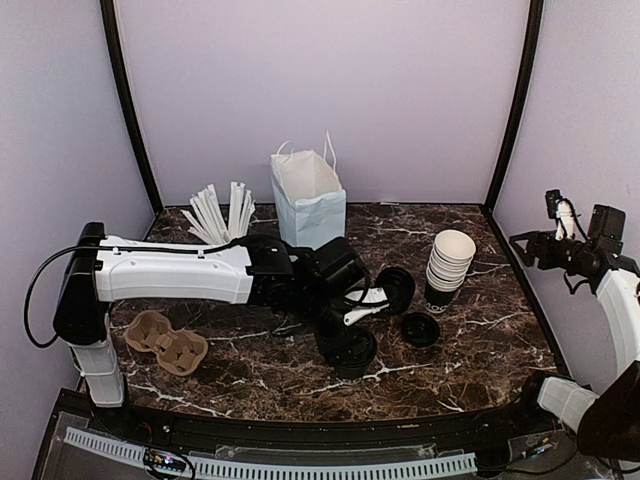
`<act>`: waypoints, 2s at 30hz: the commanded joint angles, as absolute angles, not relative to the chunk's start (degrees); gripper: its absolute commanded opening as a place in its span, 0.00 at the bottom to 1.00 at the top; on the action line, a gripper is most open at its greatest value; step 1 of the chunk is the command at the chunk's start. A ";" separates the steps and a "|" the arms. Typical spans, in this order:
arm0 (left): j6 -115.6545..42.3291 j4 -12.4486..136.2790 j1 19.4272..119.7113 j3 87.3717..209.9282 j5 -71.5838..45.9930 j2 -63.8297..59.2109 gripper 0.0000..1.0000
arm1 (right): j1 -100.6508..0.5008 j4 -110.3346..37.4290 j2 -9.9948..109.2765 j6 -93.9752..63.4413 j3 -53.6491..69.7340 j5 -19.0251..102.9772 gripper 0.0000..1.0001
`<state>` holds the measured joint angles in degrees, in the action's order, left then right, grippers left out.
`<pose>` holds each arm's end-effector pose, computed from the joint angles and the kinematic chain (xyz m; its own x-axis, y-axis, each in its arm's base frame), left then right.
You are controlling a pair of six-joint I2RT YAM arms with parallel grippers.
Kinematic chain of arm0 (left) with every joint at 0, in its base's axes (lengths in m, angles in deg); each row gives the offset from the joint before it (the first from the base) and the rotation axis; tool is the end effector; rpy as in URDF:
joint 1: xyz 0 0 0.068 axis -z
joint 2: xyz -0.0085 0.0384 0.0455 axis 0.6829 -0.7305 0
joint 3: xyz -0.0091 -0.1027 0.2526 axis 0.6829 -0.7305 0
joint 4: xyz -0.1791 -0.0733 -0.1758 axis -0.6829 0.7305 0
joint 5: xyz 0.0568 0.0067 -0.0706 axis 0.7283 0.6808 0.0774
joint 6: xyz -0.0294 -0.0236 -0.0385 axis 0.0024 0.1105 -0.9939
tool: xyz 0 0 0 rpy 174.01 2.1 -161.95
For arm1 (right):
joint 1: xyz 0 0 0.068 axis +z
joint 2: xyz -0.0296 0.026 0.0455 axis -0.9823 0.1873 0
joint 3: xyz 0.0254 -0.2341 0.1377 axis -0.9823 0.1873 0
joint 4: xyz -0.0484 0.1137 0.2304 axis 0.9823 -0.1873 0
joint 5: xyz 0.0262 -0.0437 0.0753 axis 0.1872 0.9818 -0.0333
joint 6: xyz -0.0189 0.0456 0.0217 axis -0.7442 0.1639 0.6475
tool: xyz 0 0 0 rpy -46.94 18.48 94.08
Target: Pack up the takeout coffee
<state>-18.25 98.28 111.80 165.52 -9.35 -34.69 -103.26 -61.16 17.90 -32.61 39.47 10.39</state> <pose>0.1487 -0.3904 0.2556 -0.1750 0.7765 -0.6053 0.9747 0.2236 0.0051 0.1781 -0.0548 0.3001 -0.4215 0.0330 -0.9062 -0.2636 0.9517 0.1573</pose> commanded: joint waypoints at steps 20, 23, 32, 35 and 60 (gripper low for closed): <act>-24.70 103.71 95.67 154.32 -1.37 -17.30 0.67 | -103.44 -59.46 17.90 -33.32 40.00 8.48 0.85; -24.87 103.83 90.31 151.08 -1.00 -13.92 0.67 | -103.36 -59.47 17.66 -33.36 40.08 8.42 0.85; -27.55 96.99 90.33 149.98 -12.37 -12.64 0.64 | -103.33 -59.41 17.65 -33.42 40.17 8.31 0.85; -26.08 96.44 94.49 156.16 -11.95 -17.67 0.63 | -103.36 -59.49 17.75 -33.42 40.15 8.46 0.85; -16.16 112.30 114.43 208.70 -11.82 -56.19 0.63 | -103.42 -59.39 18.22 -33.06 40.02 11.61 0.85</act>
<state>-17.58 105.16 114.40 205.97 -14.75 -56.70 -103.26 -61.16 18.65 -32.74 39.84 11.62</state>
